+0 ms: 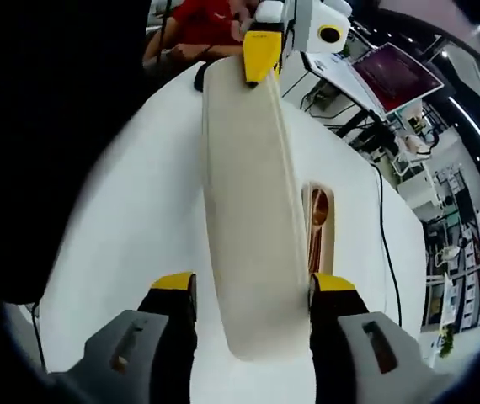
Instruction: Arrange the utensils inside the cutlery case until each visible utensil rests in its matching compartment.
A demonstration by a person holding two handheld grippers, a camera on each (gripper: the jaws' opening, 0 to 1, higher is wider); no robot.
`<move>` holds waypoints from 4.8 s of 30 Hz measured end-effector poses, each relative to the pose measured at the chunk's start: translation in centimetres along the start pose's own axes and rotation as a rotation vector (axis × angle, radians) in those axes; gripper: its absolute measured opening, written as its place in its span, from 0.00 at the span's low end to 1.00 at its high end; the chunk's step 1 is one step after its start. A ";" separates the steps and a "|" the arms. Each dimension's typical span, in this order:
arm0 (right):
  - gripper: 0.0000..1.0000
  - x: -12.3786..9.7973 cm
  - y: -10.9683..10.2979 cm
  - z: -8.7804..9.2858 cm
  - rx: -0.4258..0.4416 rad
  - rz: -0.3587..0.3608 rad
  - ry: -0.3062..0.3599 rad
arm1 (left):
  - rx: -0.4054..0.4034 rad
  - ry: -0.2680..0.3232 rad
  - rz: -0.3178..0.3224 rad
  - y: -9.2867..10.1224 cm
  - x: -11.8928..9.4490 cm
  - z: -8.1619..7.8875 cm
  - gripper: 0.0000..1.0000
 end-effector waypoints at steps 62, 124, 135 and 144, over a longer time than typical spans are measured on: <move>0.41 4.2 10.3 2.3 0.285 -0.128 -0.161 | 0.598 0.212 -0.604 -9.4 3.8 -8.2 0.50; 0.42 7.6 12.4 4.9 0.464 -0.255 -0.211 | 0.508 0.094 -0.632 -15.1 5.7 -8.5 0.59; 0.24 1.2 12.4 8.2 0.671 -0.093 -0.154 | 0.581 0.122 -0.698 -12.1 1.2 -9.7 0.52; 0.00 1.6 12.7 8.1 0.896 0.006 -0.139 | 0.757 -0.267 -0.615 -10.1 2.7 -10.6 0.00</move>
Point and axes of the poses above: the point that each gripper's makers call its tool centre point, and the gripper's own axes: x roughly forward along the fingers, y roughly to its right, z roughly out of its underside, the point moved 10 cm from there along -x, roughly backward along the fingers, and after that the axes turned 15 degrees about x, right-handed, at the moved point
